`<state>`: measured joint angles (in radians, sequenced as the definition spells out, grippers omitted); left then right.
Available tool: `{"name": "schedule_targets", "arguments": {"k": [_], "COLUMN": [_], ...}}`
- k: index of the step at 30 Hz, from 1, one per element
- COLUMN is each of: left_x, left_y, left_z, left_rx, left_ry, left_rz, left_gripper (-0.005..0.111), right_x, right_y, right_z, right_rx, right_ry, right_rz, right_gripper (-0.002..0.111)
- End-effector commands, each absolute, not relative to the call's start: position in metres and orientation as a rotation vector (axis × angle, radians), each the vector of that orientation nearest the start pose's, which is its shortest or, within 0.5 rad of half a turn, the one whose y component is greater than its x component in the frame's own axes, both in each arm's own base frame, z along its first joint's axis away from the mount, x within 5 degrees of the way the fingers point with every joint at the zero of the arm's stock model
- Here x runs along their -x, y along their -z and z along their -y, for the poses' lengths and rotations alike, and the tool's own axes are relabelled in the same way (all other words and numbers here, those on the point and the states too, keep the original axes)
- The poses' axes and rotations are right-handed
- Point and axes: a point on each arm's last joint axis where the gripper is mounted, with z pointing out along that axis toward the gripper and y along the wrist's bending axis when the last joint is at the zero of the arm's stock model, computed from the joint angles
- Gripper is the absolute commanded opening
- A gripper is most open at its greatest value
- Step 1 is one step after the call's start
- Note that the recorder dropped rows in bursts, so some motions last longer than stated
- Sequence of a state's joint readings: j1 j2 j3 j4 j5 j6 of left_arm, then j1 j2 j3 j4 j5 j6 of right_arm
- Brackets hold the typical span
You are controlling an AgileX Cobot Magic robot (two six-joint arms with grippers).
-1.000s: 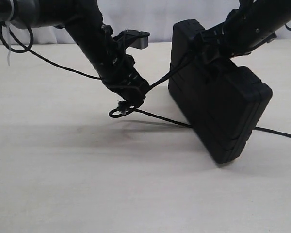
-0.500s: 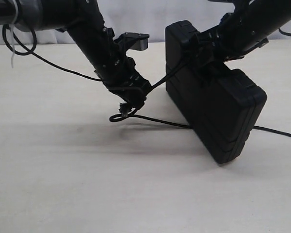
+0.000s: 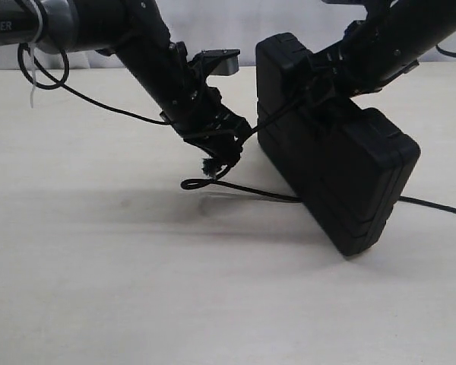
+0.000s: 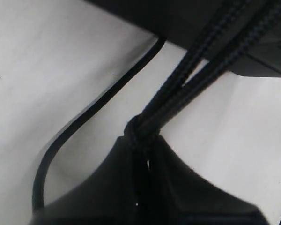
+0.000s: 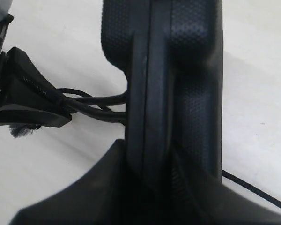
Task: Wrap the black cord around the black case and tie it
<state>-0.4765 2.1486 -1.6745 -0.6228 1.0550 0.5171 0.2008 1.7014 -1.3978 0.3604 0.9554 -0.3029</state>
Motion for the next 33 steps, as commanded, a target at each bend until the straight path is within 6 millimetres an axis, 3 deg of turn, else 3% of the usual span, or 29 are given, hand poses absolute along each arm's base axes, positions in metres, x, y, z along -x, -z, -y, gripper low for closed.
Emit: {"name": "schedule_targets", "arguments": {"k": [1, 7, 12, 22, 33], "left_x": [-0.373, -0.375, -0.37, -0.38, -0.375], "left_y": [-0.194, -0.199, -0.204, -0.211, -0.245], "left_z": [0.252, 0.266, 0.273, 0.284, 0.286], "left_rx": [-1.008, -0.946, -1.04, -0.886, -0.952], "left_ry": [0.859, 0.919, 0.976, 0.958, 0.981], "left_rz": [-2.673, -2.58, -2.496, -2.382, -2.193], "left_gripper": [0.0, 0.0, 0.0, 0.0, 0.0], "right_x": [-0.344, -0.344, -0.344, -0.343, -0.343], "right_y": [-0.272, -0.272, -0.272, -0.272, -0.272], "right_z": [-0.096, -0.096, -0.096, -0.096, -0.097], "right_rx": [0.544, 0.548, 0.548, 0.551, 0.541], "right_ry": [-0.413, -0.413, -0.413, -0.416, -0.43], "right_rz": [-2.746, -2.747, -2.747, -2.754, -2.747], "right_gripper": [0.004, 0.004, 0.004, 0.004, 0.004]}}
